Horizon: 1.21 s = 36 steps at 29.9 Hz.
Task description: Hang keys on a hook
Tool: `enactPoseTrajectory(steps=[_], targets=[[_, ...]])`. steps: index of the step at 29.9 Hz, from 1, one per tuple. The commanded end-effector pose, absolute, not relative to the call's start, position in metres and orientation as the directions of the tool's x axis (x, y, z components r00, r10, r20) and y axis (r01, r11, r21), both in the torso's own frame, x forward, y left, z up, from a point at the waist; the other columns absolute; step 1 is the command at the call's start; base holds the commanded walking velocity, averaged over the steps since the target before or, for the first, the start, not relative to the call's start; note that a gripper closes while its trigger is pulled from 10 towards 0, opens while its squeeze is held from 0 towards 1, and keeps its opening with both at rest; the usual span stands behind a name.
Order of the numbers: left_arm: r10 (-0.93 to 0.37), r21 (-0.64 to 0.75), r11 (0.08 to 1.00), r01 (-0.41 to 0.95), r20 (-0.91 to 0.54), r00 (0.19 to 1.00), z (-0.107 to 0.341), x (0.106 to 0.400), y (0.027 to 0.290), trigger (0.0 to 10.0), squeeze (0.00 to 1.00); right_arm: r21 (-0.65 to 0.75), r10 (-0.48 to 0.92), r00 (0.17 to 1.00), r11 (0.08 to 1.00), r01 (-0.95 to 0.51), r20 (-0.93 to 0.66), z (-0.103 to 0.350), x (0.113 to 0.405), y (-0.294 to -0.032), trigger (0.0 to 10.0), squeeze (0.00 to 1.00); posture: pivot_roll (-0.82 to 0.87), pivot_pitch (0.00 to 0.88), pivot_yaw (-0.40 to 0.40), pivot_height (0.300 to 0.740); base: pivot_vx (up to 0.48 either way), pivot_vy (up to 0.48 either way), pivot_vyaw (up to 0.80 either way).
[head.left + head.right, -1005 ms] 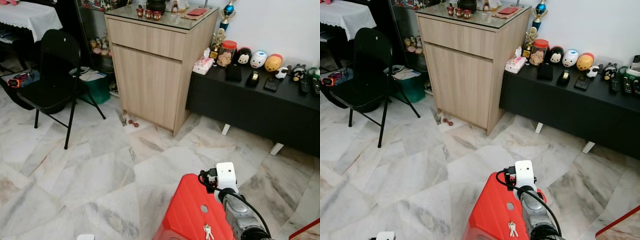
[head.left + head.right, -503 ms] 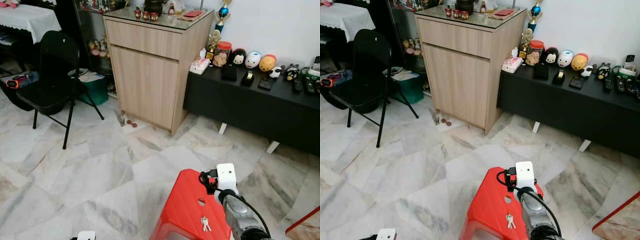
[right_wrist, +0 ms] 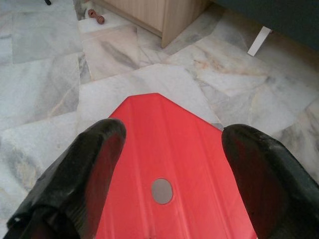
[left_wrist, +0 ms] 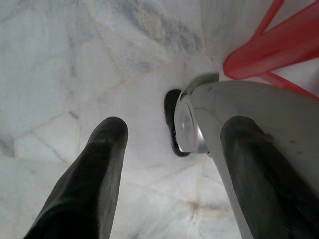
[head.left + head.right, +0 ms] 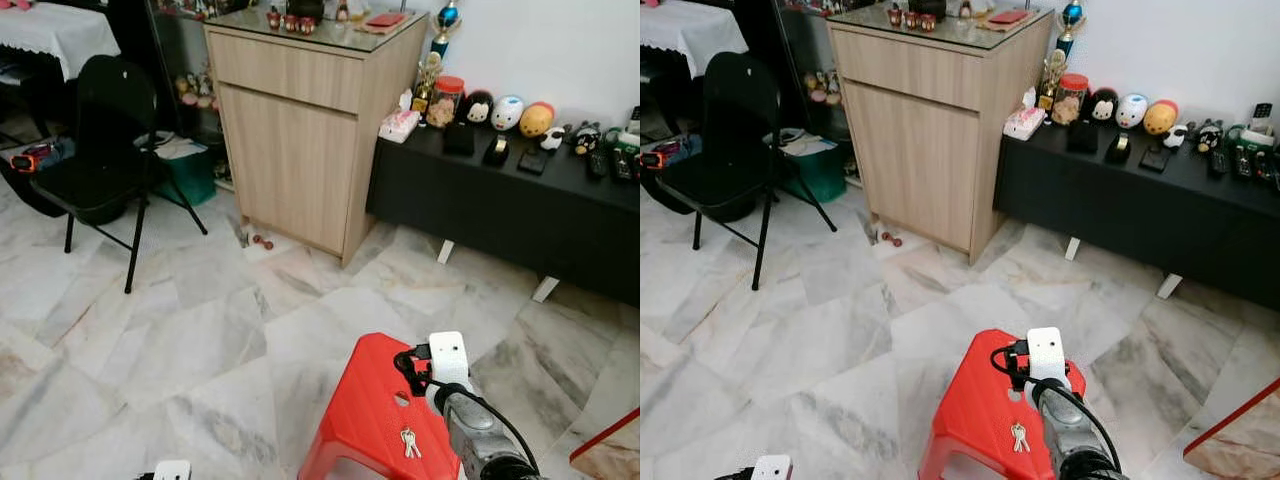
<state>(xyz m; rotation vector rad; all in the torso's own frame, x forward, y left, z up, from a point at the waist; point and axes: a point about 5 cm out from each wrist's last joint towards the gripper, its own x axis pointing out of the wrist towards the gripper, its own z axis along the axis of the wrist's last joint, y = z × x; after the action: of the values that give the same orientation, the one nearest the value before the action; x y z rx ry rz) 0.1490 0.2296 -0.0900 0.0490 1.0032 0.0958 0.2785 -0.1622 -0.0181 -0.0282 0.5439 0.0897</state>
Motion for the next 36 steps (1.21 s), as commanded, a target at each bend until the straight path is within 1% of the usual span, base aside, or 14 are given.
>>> enactPoseTrajectory(steps=[1,3,9,17,23,30,36], targets=[[0.089,0.072,0.996,-0.054,-0.868,0.488,-0.096,0.138,0.224,10.0,0.0,0.012,0.087,0.852,0.995,-0.094,-0.517,-0.018,0.278,-0.161,10.0,0.0,0.04,0.029,-0.063,0.635,0.0,0.0,0.0],[0.087,0.071,0.996,-0.052,-0.868,0.488,-0.096,0.138,0.222,10.0,0.0,0.032,0.095,0.861,0.995,-0.092,-0.5,-0.017,0.278,-0.161,10.0,0.0,0.04,0.029,-0.062,0.635,0.0,0.0,0.0],[0.084,0.069,0.996,-0.049,-0.868,0.489,-0.097,0.14,0.218,10.0,0.0,0.034,0.096,0.859,0.995,-0.091,-0.503,-0.018,0.278,-0.161,10.0,0.0,0.04,0.03,-0.062,0.635,0.0,0.0,0.0],[0.075,0.061,0.997,-0.044,-0.867,0.492,-0.098,0.142,0.209,10.0,0.0,0.024,0.121,0.854,0.992,-0.127,-0.505,-0.019,0.277,-0.16,10.0,0.0,0.04,0.031,-0.062,0.635,0.0,0.0,0.0],[0.073,0.06,0.997,-0.041,-0.867,0.492,-0.098,0.142,0.206,10.0,0.0,0.029,0.12,0.853,0.992,-0.122,-0.509,-0.02,0.275,-0.16,10.0,0.0,0.04,0.032,-0.061,0.635,0.0,0.0,0.46],[0.079,0.067,0.997,-0.043,-0.866,0.493,-0.097,0.141,0.213,10.0,0.0,0.026,0.092,0.854,0.995,-0.092,-0.512,-0.021,0.275,-0.163,10.0,0.0,0.04,0.032,-0.06,0.635,0.0,0.0,0.0],[0.085,0.07,0.996,-0.048,-0.864,0.496,-0.096,0.141,0.219,10.0,0.0,0.034,0.014,0.85,0.999,0.005,-0.527,-0.021,0.275,-0.171,10.0,0.0,0.04,0.032,-0.06,0.635,0.0,0.0,0.0]])
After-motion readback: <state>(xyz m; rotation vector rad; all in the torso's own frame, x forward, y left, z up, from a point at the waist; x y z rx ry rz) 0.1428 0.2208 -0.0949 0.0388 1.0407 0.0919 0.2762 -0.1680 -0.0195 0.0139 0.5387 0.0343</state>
